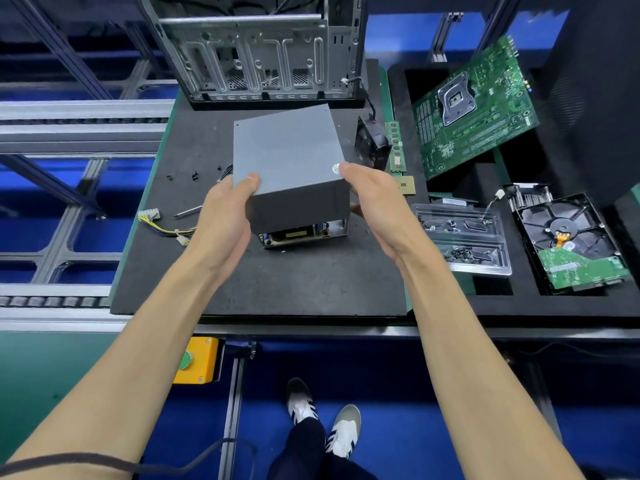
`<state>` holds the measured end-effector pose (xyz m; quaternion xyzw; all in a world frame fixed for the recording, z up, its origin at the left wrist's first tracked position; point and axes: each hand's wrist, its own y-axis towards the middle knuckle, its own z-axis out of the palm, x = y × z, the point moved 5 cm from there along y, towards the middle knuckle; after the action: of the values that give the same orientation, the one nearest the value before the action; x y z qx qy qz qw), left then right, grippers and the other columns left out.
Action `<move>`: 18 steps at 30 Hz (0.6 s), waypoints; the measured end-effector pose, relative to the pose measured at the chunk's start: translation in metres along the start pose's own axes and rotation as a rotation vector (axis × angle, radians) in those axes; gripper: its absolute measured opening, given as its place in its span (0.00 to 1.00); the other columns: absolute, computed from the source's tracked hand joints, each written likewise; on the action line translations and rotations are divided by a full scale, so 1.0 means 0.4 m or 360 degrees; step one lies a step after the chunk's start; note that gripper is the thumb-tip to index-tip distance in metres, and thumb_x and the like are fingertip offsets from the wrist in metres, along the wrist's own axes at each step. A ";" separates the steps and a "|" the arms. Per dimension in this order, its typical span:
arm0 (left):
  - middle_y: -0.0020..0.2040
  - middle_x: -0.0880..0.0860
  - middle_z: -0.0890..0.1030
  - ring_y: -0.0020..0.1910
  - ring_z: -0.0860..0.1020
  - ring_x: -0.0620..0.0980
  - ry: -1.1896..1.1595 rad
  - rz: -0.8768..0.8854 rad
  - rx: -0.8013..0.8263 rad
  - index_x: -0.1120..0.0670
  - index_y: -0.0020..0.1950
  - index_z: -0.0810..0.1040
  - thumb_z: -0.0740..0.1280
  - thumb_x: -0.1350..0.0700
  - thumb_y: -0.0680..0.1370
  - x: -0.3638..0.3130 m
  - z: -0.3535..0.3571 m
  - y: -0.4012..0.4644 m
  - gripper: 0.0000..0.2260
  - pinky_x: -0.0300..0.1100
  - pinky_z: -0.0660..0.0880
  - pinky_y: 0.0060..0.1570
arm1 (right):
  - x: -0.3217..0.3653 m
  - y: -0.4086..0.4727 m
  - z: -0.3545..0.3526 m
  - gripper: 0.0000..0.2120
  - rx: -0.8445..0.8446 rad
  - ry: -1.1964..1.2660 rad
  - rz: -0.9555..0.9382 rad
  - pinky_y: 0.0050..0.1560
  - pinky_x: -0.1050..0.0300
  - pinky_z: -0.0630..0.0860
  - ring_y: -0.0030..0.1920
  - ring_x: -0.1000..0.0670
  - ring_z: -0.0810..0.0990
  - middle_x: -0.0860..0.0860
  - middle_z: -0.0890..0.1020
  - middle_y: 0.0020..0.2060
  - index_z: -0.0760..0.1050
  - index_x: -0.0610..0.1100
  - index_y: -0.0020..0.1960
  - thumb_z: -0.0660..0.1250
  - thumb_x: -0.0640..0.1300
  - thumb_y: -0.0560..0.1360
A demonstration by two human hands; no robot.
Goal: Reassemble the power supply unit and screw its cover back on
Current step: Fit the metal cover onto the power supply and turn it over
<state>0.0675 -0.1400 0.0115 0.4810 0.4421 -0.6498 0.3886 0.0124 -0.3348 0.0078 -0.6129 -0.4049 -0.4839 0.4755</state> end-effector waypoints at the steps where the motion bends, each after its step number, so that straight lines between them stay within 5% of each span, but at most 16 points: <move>1: 0.63 0.50 0.84 0.65 0.80 0.47 0.0016 0.0023 0.0008 0.57 0.66 0.78 0.59 0.58 0.85 0.003 0.002 -0.003 0.13 0.44 0.73 0.64 | -0.008 -0.002 -0.002 0.13 -0.0013 0.0015 0.0008 0.77 0.49 0.64 0.70 0.57 0.73 0.58 0.79 0.65 0.81 0.50 0.59 0.62 0.53 0.83; 4: 0.62 0.47 0.84 0.64 0.80 0.44 0.0083 0.0061 0.0028 0.54 0.65 0.79 0.60 0.57 0.84 0.004 0.007 -0.005 0.12 0.38 0.75 0.60 | -0.020 -0.008 -0.008 0.18 -0.0051 -0.0025 0.0005 0.75 0.55 0.63 0.70 0.59 0.72 0.58 0.77 0.68 0.77 0.46 0.69 0.61 0.52 0.84; 7: 0.59 0.46 0.85 0.60 0.81 0.45 0.0371 0.0036 -0.0091 0.53 0.60 0.81 0.62 0.53 0.83 0.008 -0.009 -0.006 0.11 0.42 0.74 0.60 | -0.018 -0.012 -0.012 0.08 -0.0074 -0.0053 -0.0017 0.71 0.49 0.70 0.61 0.57 0.76 0.55 0.79 0.59 0.80 0.53 0.54 0.62 0.50 0.84; 9: 0.50 0.47 0.83 0.48 0.78 0.47 0.0610 0.0051 -0.0207 0.58 0.53 0.82 0.65 0.49 0.81 0.008 -0.028 -0.005 0.13 0.45 0.70 0.51 | -0.019 -0.015 -0.012 0.08 -0.0067 -0.0062 -0.0037 0.70 0.45 0.72 0.55 0.54 0.77 0.54 0.78 0.51 0.78 0.53 0.48 0.62 0.48 0.84; 11: 0.46 0.49 0.81 0.44 0.75 0.47 0.0703 0.0052 -0.0289 0.62 0.51 0.80 0.70 0.47 0.78 0.000 -0.044 -0.003 0.17 0.44 0.67 0.47 | -0.023 -0.017 -0.013 0.08 -0.0067 -0.0084 -0.0056 0.64 0.51 0.73 0.49 0.57 0.75 0.57 0.76 0.46 0.77 0.52 0.48 0.62 0.48 0.84; 13: 0.48 0.46 0.85 0.45 0.80 0.43 0.0670 0.0000 -0.0378 0.55 0.55 0.81 0.75 0.47 0.75 -0.013 -0.062 -0.001 0.15 0.40 0.71 0.46 | -0.024 -0.018 -0.014 0.06 -0.0078 -0.0102 -0.0066 0.59 0.58 0.71 0.47 0.61 0.76 0.59 0.77 0.45 0.78 0.51 0.51 0.62 0.48 0.84; 15: 0.46 0.45 0.86 0.45 0.82 0.42 0.0675 -0.0065 -0.0391 0.51 0.57 0.80 0.77 0.47 0.73 -0.021 -0.071 0.002 0.17 0.41 0.75 0.46 | -0.025 -0.018 -0.019 0.05 -0.0113 -0.0060 -0.0065 0.60 0.59 0.74 0.49 0.65 0.78 0.60 0.79 0.48 0.78 0.50 0.56 0.64 0.47 0.83; 18: 0.45 0.45 0.85 0.42 0.80 0.43 0.0676 -0.0115 -0.0349 0.52 0.54 0.82 0.77 0.47 0.73 -0.020 -0.068 0.001 0.14 0.44 0.77 0.49 | -0.023 -0.019 -0.030 0.07 -0.0170 0.0084 -0.0057 0.68 0.49 0.76 0.59 0.55 0.80 0.55 0.80 0.53 0.77 0.51 0.58 0.69 0.44 0.81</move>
<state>0.0775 -0.1136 0.0153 0.5456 0.5987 -0.4958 0.3132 0.0010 -0.3451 0.0013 -0.6170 -0.3769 -0.5293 0.4439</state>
